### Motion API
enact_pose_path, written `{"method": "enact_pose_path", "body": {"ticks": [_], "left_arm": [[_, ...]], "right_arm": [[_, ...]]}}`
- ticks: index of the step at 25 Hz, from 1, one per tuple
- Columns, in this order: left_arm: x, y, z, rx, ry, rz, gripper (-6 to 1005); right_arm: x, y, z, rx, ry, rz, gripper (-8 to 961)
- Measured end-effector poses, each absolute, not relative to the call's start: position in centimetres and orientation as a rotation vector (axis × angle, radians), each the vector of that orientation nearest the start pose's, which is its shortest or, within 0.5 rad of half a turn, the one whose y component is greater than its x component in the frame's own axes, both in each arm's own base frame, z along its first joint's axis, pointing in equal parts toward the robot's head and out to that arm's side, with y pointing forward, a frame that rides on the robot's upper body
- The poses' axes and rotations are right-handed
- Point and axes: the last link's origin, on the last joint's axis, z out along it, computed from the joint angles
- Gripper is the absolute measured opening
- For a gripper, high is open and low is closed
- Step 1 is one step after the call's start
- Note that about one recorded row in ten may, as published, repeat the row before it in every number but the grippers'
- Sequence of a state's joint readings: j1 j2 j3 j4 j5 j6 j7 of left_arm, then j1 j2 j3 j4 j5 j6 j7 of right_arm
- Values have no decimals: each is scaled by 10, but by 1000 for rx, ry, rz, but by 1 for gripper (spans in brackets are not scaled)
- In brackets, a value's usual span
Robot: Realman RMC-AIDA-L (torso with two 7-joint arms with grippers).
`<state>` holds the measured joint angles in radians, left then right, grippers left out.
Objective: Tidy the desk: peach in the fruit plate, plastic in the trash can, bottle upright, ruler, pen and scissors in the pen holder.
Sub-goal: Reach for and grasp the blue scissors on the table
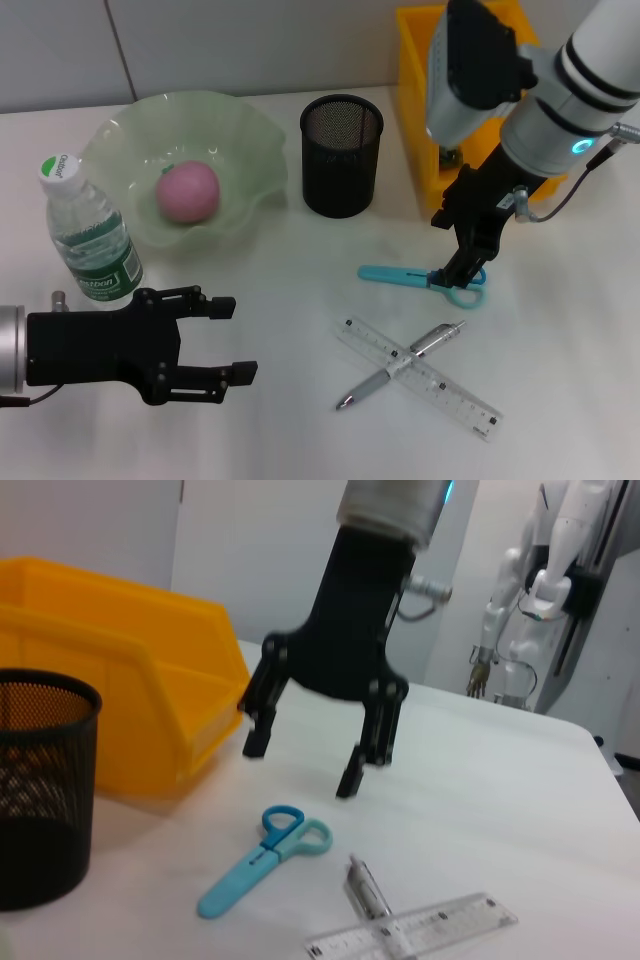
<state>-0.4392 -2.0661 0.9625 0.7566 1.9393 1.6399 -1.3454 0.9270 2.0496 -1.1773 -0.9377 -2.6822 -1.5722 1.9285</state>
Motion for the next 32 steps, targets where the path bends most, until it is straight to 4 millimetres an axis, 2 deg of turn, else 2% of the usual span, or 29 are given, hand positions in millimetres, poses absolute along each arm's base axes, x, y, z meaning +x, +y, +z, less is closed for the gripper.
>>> {"method": "enact_pose_path", "body": {"ticks": [11, 25, 32], "left_arm": [[-256, 298, -12, -2951, -442, -629, 833], [-258, 298, -10, -2934, -455, -636, 833], [-258, 298, -10, -2934, -457, -636, 833]], "right_arm": [[173, 403, -24, -2868, 173, -848, 802], [180, 400, -43, -2884, 144, -847, 801], [179, 402, -46, -2879, 137, -822, 800]]}}
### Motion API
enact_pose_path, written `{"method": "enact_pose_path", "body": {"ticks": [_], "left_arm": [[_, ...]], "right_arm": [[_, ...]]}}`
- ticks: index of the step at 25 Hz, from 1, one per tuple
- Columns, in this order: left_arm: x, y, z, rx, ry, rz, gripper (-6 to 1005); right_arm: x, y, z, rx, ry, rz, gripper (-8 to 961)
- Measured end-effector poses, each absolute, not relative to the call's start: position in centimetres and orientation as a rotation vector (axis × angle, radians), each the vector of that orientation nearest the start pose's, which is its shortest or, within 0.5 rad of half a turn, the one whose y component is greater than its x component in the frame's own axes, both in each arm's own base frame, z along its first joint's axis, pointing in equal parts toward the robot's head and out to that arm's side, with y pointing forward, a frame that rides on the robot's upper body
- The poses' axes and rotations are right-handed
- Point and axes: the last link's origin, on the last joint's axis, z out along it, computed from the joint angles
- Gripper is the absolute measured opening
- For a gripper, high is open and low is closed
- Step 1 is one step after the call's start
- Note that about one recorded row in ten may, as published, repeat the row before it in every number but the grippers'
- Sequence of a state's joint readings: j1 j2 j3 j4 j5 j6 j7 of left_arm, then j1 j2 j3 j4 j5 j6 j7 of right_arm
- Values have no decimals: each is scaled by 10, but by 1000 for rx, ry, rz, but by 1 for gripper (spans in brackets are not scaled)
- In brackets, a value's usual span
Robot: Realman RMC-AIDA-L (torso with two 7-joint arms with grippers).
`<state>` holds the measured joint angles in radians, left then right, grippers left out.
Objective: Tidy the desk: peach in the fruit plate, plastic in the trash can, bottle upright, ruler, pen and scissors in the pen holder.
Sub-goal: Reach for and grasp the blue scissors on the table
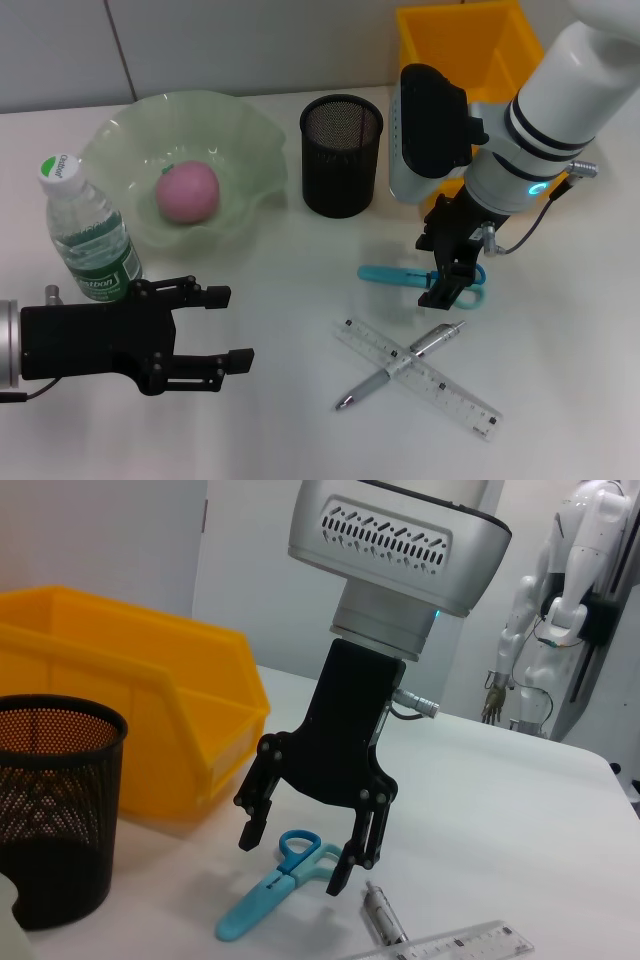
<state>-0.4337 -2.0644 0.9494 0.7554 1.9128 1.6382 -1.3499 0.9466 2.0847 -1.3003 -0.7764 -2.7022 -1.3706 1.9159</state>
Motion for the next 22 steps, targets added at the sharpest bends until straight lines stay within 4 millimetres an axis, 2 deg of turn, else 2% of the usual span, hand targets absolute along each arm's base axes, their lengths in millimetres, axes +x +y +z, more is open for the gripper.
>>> {"method": "enact_pose_path", "body": {"ticks": [4, 9, 15, 19, 22], "left_arm": [[-258, 298, -9, -2933, -456, -637, 833], [-258, 298, -8, -2928, -457, -643, 833], [-258, 298, -7, -2927, -455, -643, 833], [-258, 298, -7, -2926, -456, -643, 833], [-258, 298, -7, -2926, -456, -643, 833]], "right_arm": [[182, 402, -47, -2874, 146, -819, 800], [183, 403, -49, -2871, 146, -816, 685], [182, 403, -50, -2870, 146, -801, 451], [182, 404, -50, -2867, 148, -799, 351], [183, 404, -51, -2868, 151, -800, 351]]}}
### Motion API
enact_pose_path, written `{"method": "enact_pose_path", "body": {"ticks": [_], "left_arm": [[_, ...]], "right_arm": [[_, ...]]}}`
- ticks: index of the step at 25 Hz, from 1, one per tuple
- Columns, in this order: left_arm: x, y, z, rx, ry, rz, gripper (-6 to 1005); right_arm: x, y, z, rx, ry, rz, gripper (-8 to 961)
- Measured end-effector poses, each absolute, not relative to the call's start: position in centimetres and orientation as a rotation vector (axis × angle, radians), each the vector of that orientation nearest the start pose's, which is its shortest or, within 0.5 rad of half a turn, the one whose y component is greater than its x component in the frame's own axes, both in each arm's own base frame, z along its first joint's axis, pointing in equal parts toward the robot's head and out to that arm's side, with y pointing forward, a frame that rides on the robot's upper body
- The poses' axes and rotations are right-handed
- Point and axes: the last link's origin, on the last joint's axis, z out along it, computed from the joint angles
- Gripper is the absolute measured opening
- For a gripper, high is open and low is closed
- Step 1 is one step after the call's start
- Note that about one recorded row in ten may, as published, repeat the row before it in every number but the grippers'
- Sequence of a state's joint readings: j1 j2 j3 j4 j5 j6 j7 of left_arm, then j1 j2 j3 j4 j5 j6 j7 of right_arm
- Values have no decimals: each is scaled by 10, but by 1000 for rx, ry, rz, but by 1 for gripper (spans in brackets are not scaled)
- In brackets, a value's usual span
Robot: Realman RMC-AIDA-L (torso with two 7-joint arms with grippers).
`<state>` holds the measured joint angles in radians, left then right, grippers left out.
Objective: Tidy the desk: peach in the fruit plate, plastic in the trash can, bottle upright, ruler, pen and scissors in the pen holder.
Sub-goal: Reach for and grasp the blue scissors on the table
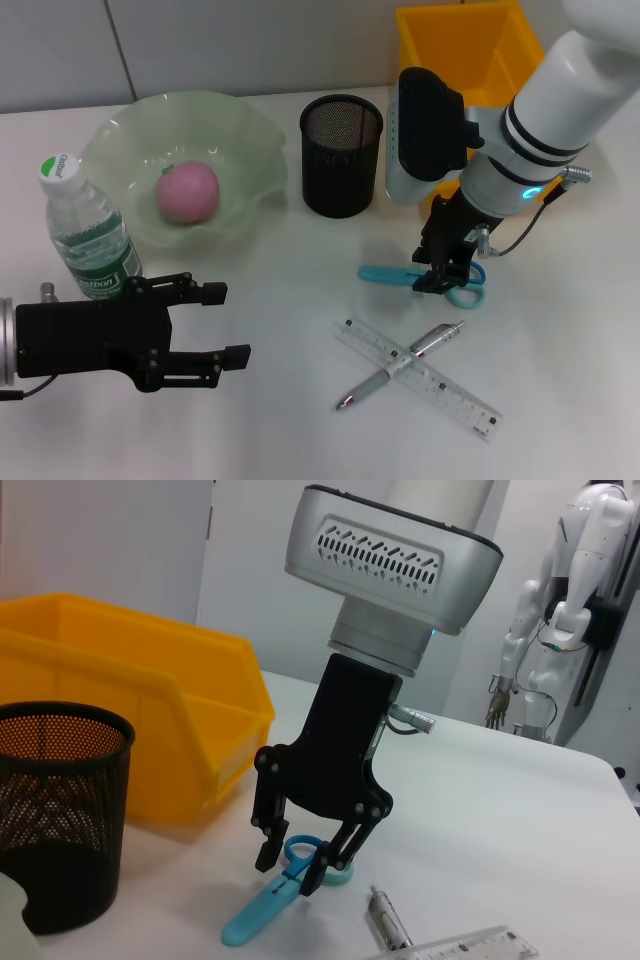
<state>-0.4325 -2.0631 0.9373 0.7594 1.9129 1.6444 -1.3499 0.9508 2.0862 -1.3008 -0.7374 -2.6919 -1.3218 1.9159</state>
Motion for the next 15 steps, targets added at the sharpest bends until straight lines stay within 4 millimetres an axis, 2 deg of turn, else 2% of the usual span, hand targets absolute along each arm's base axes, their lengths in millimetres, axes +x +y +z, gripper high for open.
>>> {"method": "enact_pose_path", "body": {"ticks": [15], "left_arm": [[-257, 300, -6, -2925, -445, -642, 832]], "right_arm": [[186, 404, -53, -2862, 158, -798, 351]]}}
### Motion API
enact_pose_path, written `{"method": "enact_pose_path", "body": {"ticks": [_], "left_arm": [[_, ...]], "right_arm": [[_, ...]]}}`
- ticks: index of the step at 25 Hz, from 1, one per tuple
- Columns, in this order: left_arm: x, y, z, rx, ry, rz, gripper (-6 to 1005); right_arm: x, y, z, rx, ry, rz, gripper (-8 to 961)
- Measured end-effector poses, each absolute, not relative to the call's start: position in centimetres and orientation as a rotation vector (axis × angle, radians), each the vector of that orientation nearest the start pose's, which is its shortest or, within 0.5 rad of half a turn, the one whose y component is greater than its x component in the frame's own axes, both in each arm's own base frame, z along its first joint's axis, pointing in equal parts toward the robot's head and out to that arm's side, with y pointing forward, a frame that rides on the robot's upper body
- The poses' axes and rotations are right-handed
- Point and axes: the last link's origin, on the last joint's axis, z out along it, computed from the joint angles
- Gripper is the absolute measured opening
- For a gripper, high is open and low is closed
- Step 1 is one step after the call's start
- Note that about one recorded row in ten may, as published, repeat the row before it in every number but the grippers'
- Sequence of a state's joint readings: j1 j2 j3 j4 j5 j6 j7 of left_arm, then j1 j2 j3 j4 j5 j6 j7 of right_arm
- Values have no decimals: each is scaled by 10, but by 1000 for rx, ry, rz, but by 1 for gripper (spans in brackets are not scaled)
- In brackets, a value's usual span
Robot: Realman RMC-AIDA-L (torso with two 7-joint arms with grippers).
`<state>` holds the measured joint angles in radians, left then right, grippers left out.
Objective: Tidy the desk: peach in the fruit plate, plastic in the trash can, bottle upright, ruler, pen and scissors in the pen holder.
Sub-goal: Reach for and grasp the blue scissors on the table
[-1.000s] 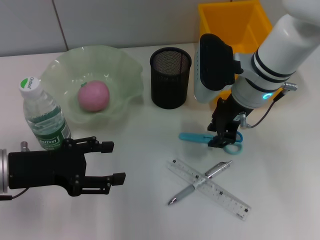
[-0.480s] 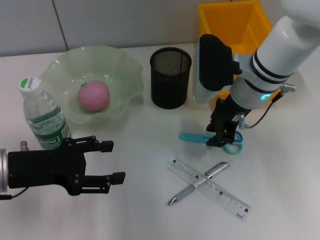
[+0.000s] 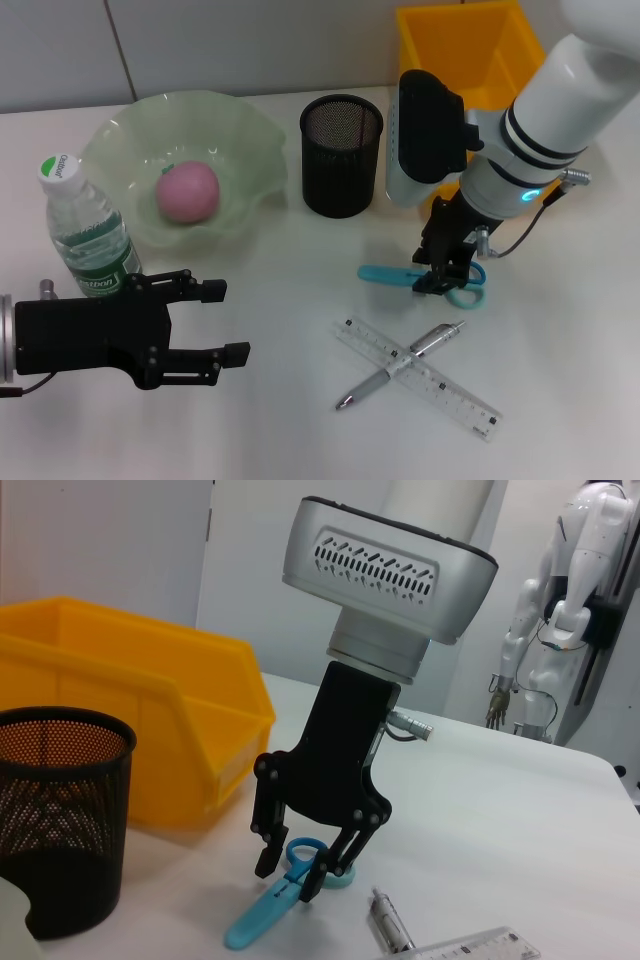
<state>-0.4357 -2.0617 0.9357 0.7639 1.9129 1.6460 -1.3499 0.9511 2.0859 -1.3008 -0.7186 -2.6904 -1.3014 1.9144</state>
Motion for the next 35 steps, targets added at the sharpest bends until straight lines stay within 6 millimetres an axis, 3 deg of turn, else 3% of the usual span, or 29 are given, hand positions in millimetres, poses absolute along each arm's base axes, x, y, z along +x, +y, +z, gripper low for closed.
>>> {"method": "enact_pose_path", "body": {"ticks": [16, 35], "left_arm": [[-257, 300, -5, -2923, -446, -643, 832], [-258, 299, -4, -2909, -454, -662, 832]], "right_arm": [[188, 404, -53, -2865, 165, -804, 348], [174, 408, -52, -2868, 130, -930, 340]]}}
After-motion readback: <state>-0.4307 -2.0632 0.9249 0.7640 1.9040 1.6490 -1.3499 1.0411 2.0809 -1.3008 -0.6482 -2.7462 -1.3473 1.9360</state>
